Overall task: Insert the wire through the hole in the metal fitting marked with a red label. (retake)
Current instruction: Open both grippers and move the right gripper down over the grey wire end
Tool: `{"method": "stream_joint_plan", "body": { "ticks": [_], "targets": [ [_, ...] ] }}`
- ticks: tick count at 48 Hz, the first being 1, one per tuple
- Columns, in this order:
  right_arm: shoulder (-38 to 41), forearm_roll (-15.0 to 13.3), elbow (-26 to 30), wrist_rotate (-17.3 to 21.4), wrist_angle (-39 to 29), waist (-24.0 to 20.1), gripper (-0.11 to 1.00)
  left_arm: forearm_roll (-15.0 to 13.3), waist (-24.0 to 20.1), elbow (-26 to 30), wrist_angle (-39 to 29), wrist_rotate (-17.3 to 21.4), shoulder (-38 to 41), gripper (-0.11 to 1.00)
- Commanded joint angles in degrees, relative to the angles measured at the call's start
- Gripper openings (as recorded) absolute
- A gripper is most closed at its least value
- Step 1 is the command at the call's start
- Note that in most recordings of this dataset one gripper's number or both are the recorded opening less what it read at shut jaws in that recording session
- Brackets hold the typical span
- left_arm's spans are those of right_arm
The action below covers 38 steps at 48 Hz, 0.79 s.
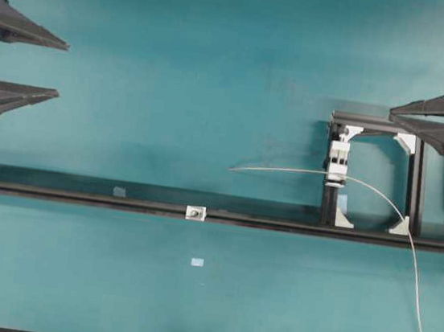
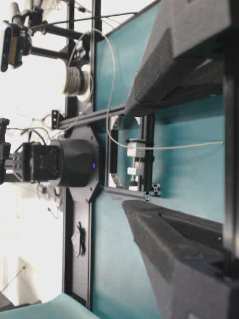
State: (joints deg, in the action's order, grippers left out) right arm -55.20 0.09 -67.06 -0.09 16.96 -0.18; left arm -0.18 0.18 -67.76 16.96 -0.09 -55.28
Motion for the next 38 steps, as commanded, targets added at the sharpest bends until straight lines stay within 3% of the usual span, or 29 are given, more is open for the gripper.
{"method": "stream_joint_plan", "body": {
  "ticks": [1, 3, 9, 15, 22, 30, 34, 38],
  "targets": [
    [0.2, 0.0, -0.2, 0.3, 0.4, 0.1, 0.24, -1.5, 0.0, -0.8, 0.1, 0.6, 0.4, 0.24],
    [0.1, 0.0, -0.9, 0.3, 1.3, 0.1, 0.22, -1.5, 0.0, -1.1, 0.1, 0.3, 0.4, 0.22],
    [0.3, 0.0, -2.0, 1.1, 3.8, 0.1, 0.02, -1.6, 0.0, -1.3, 0.1, -0.1, 0.5, -0.01],
    [1.2, 0.0, -2.4, 3.2, 4.0, 0.1, 0.01, -1.6, 0.0, -1.4, -0.3, 0.2, 0.9, -0.10],
    [3.3, 0.1, -2.6, 5.8, 4.0, 0.2, 0.01, -1.6, 0.0, -1.8, -1.6, 0.2, 1.1, -0.10],
    [5.3, 0.0, -3.1, 7.4, 3.9, 0.3, 0.05, -1.6, 0.0, -2.1, -1.8, 0.2, 1.9, 0.01],
    [6.0, 0.0, -3.4, 7.6, 4.0, 0.4, 0.22, -1.6, 0.0, -2.3, -1.8, 0.4, 2.5, 0.13],
    [6.7, 0.1, -3.4, 7.6, 4.0, 0.4, 0.47, -1.6, 0.0, -2.3, -1.8, 0.4, 3.2, 0.35]
  ]
}}
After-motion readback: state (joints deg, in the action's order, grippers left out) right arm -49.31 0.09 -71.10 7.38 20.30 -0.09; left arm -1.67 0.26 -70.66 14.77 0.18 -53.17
